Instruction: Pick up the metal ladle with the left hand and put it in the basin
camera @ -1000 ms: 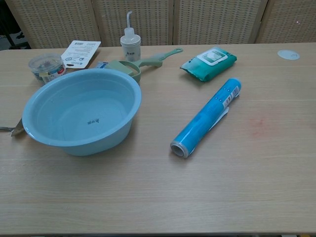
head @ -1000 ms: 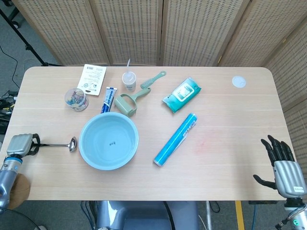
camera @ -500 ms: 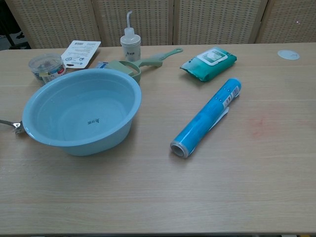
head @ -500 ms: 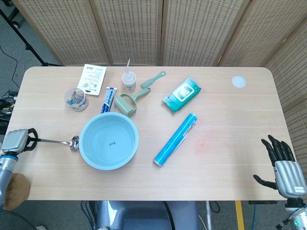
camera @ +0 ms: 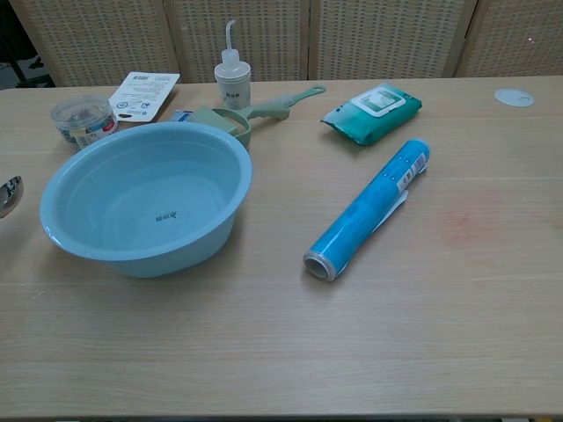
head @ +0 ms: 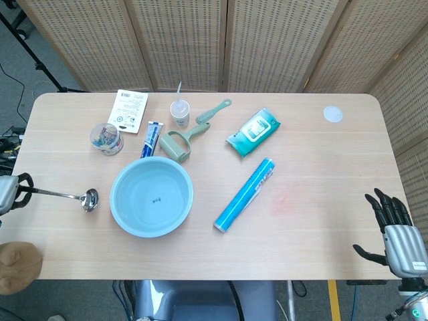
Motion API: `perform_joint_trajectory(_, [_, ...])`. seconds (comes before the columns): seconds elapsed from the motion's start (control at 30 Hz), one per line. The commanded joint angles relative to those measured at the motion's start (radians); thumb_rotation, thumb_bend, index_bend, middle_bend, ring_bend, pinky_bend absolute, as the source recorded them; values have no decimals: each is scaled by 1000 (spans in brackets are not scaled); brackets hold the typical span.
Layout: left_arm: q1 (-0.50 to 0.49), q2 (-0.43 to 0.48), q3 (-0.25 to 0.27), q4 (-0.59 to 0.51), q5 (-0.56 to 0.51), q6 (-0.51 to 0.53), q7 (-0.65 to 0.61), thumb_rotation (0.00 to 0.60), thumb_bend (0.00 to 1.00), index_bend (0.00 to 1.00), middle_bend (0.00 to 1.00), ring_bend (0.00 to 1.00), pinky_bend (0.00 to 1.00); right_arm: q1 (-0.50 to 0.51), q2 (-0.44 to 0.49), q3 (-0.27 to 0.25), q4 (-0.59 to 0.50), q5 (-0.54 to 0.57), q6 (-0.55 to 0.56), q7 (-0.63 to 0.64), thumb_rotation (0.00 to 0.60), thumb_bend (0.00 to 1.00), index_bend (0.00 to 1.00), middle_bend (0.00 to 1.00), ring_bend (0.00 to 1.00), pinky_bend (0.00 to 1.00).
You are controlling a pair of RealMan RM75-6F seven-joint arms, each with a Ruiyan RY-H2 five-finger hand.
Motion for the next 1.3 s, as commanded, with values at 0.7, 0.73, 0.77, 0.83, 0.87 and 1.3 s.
perform_joint_trajectory(0.7, [4,365,-70,-591,19,165,166,600,614,840,948,876,960,-5,17,2,-11,-5,12,29,600,0,0,0,0,0])
perform_joint_trajectory(0.73, [-6,370,-75,-618,14,156,188,600,614,840,948,876,960,-5,18,2,-11,-4,11,30,600,0,0,0,0,0])
perform_joint_trajectory(0.77, [-21,371,-80,-649,17,145,216,600,614,840,948,876,960,-5,19,2,-11,-4,11,32,600,0,0,0,0,0])
perform_joint_trajectory(0.83, [-47,369,-88,-697,3,119,284,600,613,840,948,875,960,-4,20,3,-11,-3,11,36,600,0,0,0,0,0])
perform_joint_trajectory(0.87, [-61,364,-92,-718,-7,103,324,600,613,842,948,876,960,-4,21,4,-10,-2,11,39,600,0,0,0,0,0])
perform_joint_trajectory(1.3, [-249,202,-124,-788,-275,-112,729,600,614,852,948,876,960,4,20,-1,-1,3,-12,49,600,0,0,0,0,0])
